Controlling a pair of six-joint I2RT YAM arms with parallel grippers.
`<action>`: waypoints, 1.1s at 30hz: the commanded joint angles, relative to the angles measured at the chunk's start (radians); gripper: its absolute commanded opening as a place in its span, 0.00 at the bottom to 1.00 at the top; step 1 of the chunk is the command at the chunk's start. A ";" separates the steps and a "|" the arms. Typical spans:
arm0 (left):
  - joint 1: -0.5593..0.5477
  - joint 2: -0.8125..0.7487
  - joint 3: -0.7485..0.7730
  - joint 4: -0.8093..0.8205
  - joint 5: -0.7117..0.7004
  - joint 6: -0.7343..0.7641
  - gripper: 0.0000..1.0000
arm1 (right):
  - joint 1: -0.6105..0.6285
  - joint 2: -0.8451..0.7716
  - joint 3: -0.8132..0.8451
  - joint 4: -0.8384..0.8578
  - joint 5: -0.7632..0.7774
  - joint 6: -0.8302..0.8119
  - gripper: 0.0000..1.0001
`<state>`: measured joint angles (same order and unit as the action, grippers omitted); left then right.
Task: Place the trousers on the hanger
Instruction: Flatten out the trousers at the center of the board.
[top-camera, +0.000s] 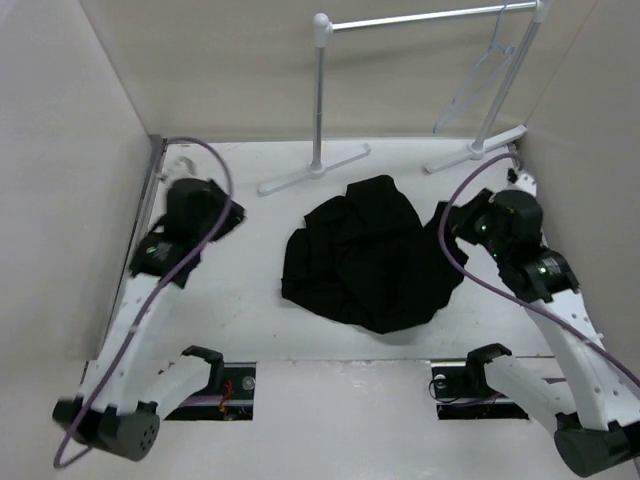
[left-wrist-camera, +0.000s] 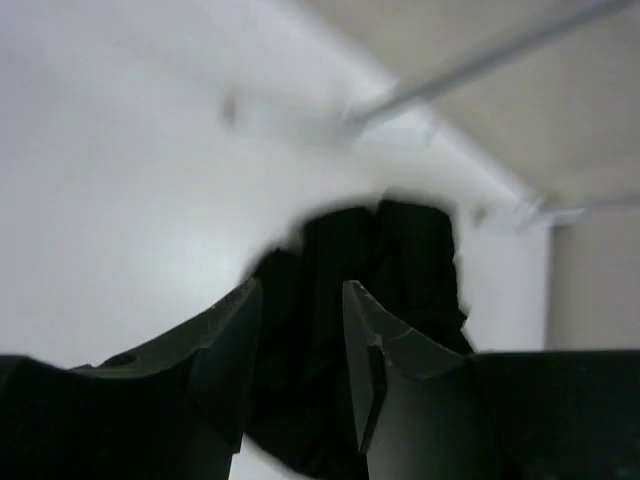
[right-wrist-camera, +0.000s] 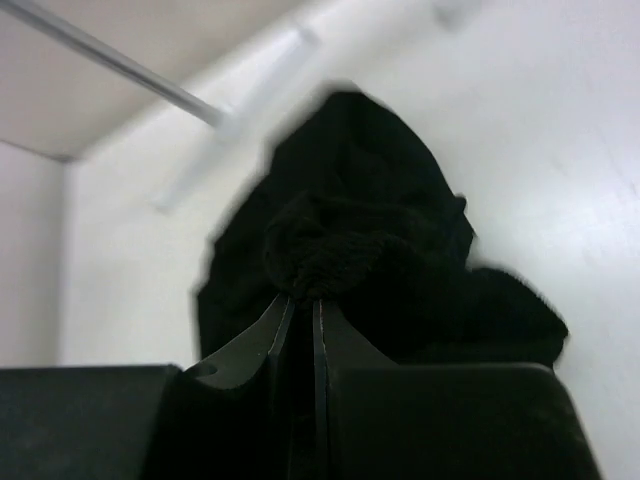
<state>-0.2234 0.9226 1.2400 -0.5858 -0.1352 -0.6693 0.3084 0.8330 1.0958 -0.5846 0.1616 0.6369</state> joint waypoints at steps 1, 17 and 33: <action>-0.194 0.081 -0.328 -0.040 0.023 -0.128 0.52 | -0.039 -0.005 -0.114 0.029 -0.042 0.070 0.06; -0.334 0.446 -0.602 0.558 0.145 -0.196 0.17 | -0.018 -0.055 -0.177 0.022 -0.073 0.060 0.07; 0.089 -0.064 0.371 -0.157 0.065 -0.087 0.07 | 0.014 -0.063 0.095 -0.030 -0.076 0.004 0.06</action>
<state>-0.1326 0.7692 1.4887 -0.5568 -0.0883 -0.7937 0.3164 0.8135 1.1069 -0.6254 0.0780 0.6621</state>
